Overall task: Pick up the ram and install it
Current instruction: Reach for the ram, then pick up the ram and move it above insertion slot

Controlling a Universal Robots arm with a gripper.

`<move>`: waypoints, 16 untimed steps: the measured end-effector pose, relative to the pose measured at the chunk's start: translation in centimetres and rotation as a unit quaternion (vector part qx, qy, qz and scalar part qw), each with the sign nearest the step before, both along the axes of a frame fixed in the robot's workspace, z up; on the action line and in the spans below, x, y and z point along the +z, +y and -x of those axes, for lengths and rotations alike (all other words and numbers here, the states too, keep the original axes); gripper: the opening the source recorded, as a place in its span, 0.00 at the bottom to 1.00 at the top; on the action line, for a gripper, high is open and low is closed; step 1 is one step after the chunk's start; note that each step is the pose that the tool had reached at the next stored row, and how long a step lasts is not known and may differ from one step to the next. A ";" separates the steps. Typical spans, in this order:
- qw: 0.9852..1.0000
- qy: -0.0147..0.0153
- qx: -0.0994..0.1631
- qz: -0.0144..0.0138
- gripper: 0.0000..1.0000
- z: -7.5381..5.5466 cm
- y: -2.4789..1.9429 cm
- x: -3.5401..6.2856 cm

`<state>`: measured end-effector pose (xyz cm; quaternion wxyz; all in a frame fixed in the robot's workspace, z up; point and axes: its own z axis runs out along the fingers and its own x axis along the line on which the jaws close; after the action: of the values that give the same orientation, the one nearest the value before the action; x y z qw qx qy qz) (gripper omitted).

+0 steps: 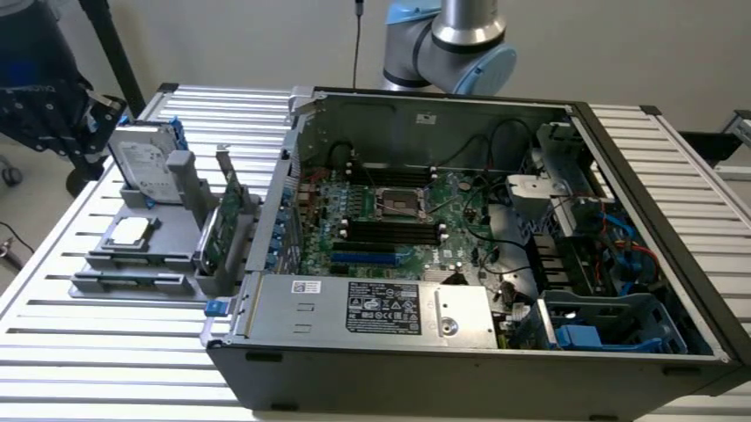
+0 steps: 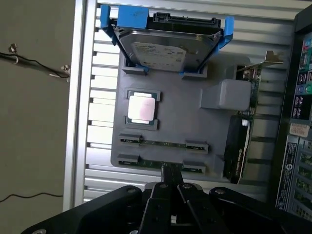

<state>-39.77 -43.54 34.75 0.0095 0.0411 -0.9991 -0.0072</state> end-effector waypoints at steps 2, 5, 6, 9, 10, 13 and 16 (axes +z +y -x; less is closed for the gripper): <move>1.000 0.000 0.000 0.000 0.11 0.0 0.00 -0.01; 1.000 0.000 0.000 0.000 0.11 0.0 0.00 -0.01; 1.000 0.000 0.000 0.000 0.11 0.0 0.00 -0.01; 1.000 0.000 0.000 0.000 0.11 0.0 0.00 -0.01; 1.000 0.000 0.000 0.000 0.11 0.0 0.00 -0.01; 1.000 0.000 0.000 0.000 0.11 0.0 0.00 -0.01; 1.000 0.000 0.004 0.000 0.11 0.0 0.00 -0.01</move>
<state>-39.79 -43.54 34.74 0.0092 0.0452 -0.9989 -0.0072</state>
